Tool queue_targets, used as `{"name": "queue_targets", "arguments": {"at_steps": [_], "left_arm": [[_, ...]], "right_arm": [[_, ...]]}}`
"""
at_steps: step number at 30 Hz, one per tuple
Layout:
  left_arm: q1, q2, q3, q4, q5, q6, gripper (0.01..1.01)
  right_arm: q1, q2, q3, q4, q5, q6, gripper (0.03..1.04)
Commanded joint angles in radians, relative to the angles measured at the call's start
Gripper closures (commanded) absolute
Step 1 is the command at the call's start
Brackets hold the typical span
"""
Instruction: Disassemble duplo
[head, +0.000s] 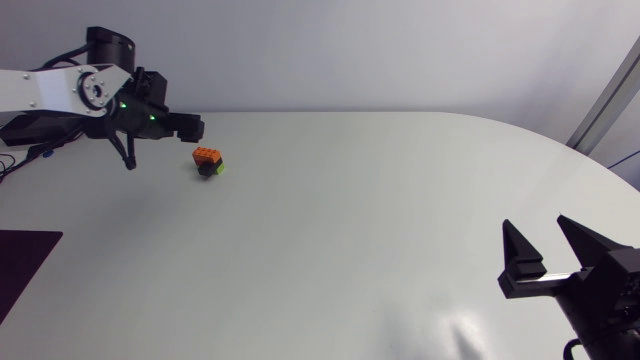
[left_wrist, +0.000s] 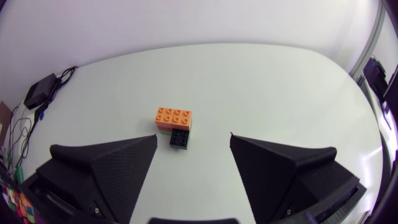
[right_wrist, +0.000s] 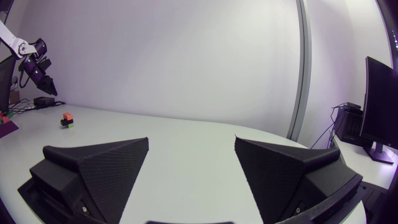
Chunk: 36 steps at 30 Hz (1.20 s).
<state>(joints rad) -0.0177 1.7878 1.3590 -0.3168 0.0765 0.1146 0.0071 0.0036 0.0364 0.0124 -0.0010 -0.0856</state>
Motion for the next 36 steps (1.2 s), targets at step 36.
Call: {"name": "queue_targets", "arguments": {"at_steps": [36], "left_arm": [[0.013,0.55,0.422,-0.139,-0.052,0.16,0.359]], "right_arm": [[0.011,-0.005,-0.036,-0.025,-0.007,0.02,0.07]]}}
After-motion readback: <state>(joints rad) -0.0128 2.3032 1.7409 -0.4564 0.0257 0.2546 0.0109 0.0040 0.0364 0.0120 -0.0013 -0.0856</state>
